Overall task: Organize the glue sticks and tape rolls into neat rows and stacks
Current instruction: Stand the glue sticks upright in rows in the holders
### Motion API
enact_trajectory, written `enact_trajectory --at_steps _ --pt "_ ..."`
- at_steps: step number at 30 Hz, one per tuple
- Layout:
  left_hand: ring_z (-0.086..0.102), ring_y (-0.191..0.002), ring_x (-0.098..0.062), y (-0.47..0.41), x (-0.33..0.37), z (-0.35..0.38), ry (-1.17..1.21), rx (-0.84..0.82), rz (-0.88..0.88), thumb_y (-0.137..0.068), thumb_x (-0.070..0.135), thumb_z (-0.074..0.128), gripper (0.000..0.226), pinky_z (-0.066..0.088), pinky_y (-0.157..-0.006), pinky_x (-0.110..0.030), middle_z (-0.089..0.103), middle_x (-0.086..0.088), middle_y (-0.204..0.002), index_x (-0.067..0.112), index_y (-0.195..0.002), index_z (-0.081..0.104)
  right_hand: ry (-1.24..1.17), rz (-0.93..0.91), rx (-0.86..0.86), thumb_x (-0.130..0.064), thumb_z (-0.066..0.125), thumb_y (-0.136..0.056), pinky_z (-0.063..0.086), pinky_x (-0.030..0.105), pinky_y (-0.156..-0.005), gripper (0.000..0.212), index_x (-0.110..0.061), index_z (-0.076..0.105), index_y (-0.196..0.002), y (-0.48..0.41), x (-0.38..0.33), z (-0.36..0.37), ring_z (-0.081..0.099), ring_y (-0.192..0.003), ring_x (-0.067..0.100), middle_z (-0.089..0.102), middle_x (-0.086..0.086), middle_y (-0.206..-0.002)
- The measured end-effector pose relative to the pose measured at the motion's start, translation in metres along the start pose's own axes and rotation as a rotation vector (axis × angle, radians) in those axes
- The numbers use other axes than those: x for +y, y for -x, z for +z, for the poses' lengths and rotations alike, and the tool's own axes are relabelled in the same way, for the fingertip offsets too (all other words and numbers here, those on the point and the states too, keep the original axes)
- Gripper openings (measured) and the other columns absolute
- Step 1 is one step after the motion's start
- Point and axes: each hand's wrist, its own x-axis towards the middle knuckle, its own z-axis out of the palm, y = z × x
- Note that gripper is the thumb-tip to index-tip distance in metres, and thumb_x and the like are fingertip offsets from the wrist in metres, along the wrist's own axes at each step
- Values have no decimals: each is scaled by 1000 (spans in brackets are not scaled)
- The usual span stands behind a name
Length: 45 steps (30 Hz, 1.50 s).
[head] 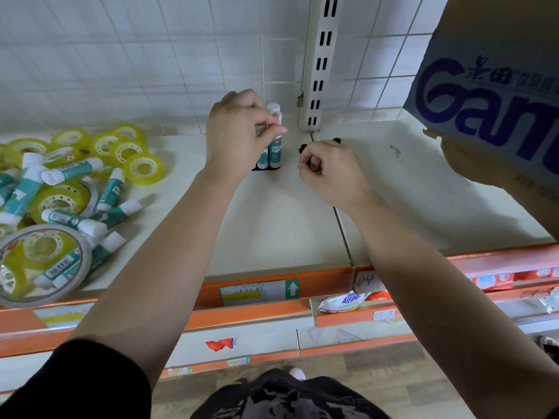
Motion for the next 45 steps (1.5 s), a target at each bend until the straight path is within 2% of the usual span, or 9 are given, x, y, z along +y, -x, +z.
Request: enact_trajectory --at_steps 9,13,17,26,30,35,41,45 --pt "58 -77 -30 -3 5 -2 -70 -24 -38 -75 35 74 24 48 -68 -43 63 -9 -81 12 -77 76 37 40 -3 -15 61 -79 50 38 -67 4 -14 65 -77 1 -4 0 49 -72 14 48 -11 -64" --pt "59 -74 -31 2 6 2 -148 31 -7 -76 28 72 16 49 -65 -43 63 -8 -80 12 -75 74 21 66 4 -14 62 -79 51 39 -69 5 -12 66 -79 3 -5 -1 52 -71 17 55 -4 -69" --pt "60 -73 -31 4 7 4 -171 68 18 -76 24 71 13 50 -63 -43 64 -7 -79 11 -75 73 2 77 3 -13 61 -79 52 40 -69 5 -12 66 -78 4 -5 -1 52 -70 17 56 -3 -70" --pt "59 -81 -31 4 10 -4 -186 30 51 -77 32 70 18 37 -69 -33 64 -5 -83 15 -77 70 19 73 -3 -14 62 -81 52 39 -70 5 -13 66 -79 4 -7 0 51 -70 15 57 -3 -73" --pt "59 -87 -31 4 4 -6 -196 64 24 -73 46 70 34 48 -70 -37 64 -4 -91 17 -90 72 20 80 -3 -16 62 -81 52 39 -71 5 -14 66 -80 3 -5 0 52 -70 15 57 -4 -73" --pt "57 -94 -28 3 2 -7 -207 -7 -77 -69 59 61 48 53 -70 -41 65 -1 -93 18 -92 72 21 71 -6 -15 63 -81 51 36 -71 3 -15 67 -80 3 -7 0 50 -69 11 56 -5 -73" --pt "57 -91 -30 -2 0 -10 -178 -46 -68 -71 40 72 33 51 -67 -38 64 -6 -88 12 -87 71 15 55 -8 -16 64 -81 51 37 -69 3 -15 67 -81 2 -10 1 51 -69 12 58 -3 -74" --pt "56 -89 -32 -4 -6 -13 -185 -65 -63 -72 36 72 30 49 -68 -37 64 -8 -86 10 -87 72 -7 66 -14 -14 63 -81 52 39 -68 3 -14 66 -80 1 -10 2 51 -67 14 59 0 -76"
